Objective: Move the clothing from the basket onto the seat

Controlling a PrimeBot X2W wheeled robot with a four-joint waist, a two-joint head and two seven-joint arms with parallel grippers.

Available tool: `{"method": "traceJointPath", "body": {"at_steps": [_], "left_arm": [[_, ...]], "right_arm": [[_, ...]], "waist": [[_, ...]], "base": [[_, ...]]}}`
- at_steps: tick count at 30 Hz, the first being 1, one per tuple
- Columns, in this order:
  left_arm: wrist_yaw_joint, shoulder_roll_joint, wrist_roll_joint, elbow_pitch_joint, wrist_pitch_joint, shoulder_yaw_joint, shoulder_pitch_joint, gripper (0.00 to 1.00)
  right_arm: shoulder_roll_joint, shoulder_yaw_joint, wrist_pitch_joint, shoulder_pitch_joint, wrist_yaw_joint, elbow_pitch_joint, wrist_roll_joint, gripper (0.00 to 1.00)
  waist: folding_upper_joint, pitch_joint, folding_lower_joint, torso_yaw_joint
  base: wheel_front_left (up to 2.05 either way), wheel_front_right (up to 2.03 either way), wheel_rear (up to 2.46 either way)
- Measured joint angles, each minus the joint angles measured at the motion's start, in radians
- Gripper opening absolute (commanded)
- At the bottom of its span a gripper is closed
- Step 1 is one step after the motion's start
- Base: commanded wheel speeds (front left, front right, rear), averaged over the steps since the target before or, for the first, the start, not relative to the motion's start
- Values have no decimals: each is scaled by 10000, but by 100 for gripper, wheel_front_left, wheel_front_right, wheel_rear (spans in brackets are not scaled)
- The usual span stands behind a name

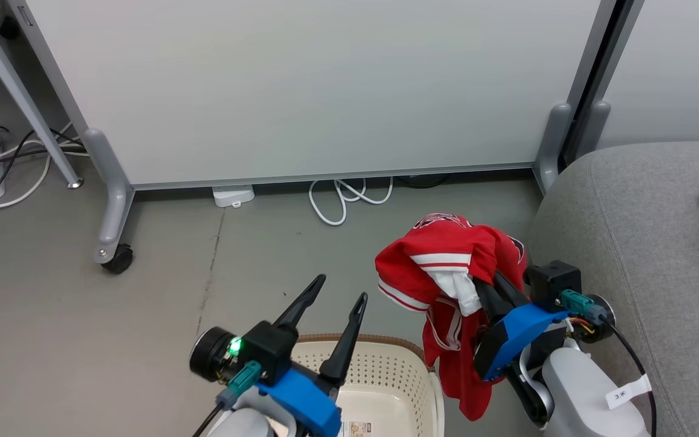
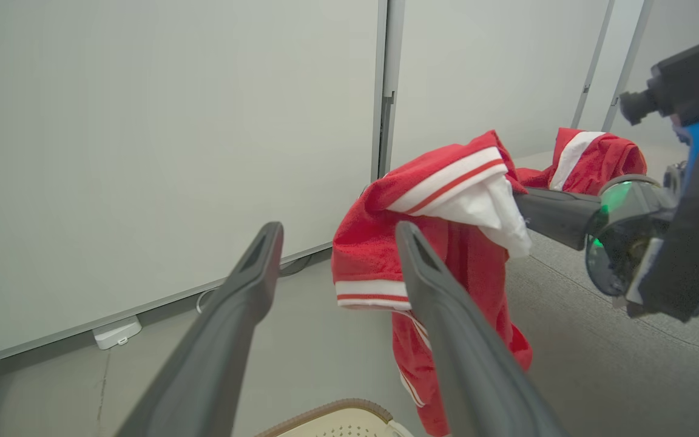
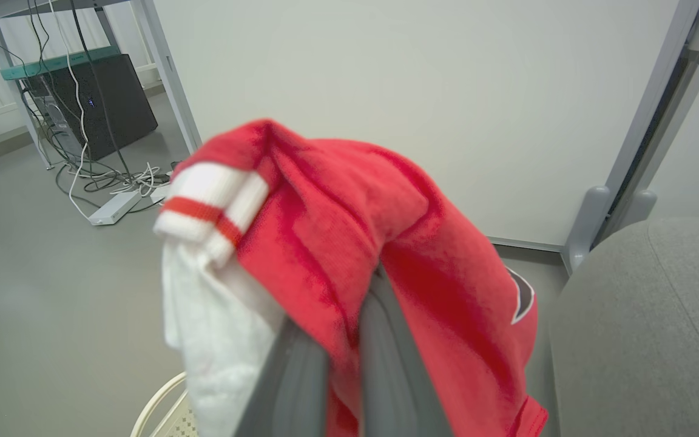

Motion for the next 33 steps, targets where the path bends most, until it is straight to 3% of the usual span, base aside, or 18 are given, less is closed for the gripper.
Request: {"method": "traceJointPath", "body": {"at_steps": [14,23,33], "left_arm": [[-918,-445,1662,-489,0,2257,1646,100],[-1164,-775,2138,-506,-2,2669,1768,100],[-1185,-859,2278,-493,0,2681,1818,100]], "right_arm": [[0,15,0,65,0,-157,36,0],[4,153,0,70,0,-215,73,0],[2,242,0,42,0,-228,79,0]], "waist": [[0,8,0,-6],[0,50,0,-433],[0,162,0,-1620]], "base": [[0,0,0],[0,0,0],[0,0,0]]}}
